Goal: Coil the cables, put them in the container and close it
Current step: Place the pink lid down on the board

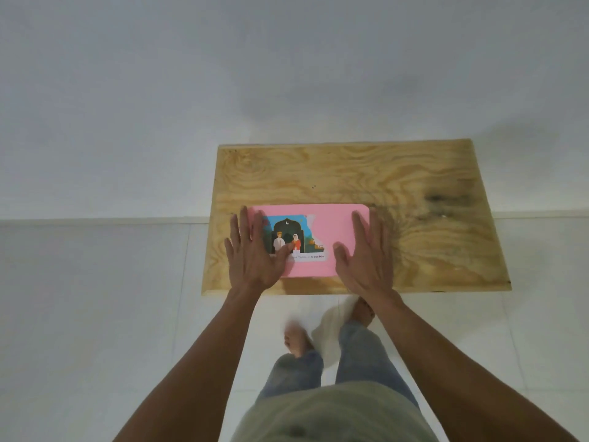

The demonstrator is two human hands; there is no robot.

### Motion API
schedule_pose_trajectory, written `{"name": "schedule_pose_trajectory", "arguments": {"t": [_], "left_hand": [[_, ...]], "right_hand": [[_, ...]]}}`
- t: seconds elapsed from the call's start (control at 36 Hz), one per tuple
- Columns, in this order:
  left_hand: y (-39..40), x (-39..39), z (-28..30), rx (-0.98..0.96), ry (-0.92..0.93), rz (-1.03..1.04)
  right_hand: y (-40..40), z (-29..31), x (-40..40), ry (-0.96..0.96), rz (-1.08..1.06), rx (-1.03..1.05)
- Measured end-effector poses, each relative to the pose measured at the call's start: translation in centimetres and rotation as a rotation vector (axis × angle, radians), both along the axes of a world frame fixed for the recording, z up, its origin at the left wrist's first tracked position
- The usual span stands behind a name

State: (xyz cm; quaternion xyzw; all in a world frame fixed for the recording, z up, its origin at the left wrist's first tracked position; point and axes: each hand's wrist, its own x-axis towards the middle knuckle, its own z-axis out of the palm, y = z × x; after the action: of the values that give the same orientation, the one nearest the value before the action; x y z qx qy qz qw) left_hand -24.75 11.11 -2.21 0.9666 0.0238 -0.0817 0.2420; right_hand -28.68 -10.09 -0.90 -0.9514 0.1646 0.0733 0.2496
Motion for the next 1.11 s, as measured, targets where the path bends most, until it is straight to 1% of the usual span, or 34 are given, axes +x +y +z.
{"name": "schedule_pose_trajectory", "arguments": {"t": [0.08,0.19,0.28,0.36,0.5,0.61,0.72,0.81,0.92,1.11], "left_hand": [[-0.2,0.0,-0.3,0.062,-0.013,-0.080],[-0.4,-0.4,-1.0,0.108,-0.055,-0.080],[-0.3,-0.5,-1.7,0.138,-0.105,-0.088],[-0.4,-0.5,-2.1,0.125,-0.136,-0.074],[-0.5,-0.4,-2.1,0.099,-0.183,-0.053],[-0.6,-0.5,-2.1,0.088,-0.187,0.005],[-0.8,-0.8,-1.3,0.126,-0.142,0.072],[-1.0,-1.2,-1.1,0.098,-0.149,0.102],[-1.0,-1.3,-1.2,0.056,-0.189,0.131],[-1.2,0.9,-0.7,0.052,-0.235,0.130]], "right_hand": [[0.0,-1.1,0.2,-0.054,0.042,-0.044],[0.1,-2.7,0.1,-0.126,0.040,-0.067],[0.1,-3.6,0.1,-0.238,0.043,-0.132],[0.1,-4.3,0.1,-0.372,0.049,-0.180],[0.1,-5.0,0.1,-0.479,0.056,-0.183],[0.1,-4.9,0.1,-0.436,0.039,-0.137],[0.6,-4.2,-0.1,-0.383,-0.056,-0.106],[0.9,-3.8,-0.4,-0.343,-0.084,-0.109],[0.9,-3.9,-0.3,-0.364,-0.115,-0.053],[0.6,-2.8,1.7,-0.407,-0.135,-0.040]]}}
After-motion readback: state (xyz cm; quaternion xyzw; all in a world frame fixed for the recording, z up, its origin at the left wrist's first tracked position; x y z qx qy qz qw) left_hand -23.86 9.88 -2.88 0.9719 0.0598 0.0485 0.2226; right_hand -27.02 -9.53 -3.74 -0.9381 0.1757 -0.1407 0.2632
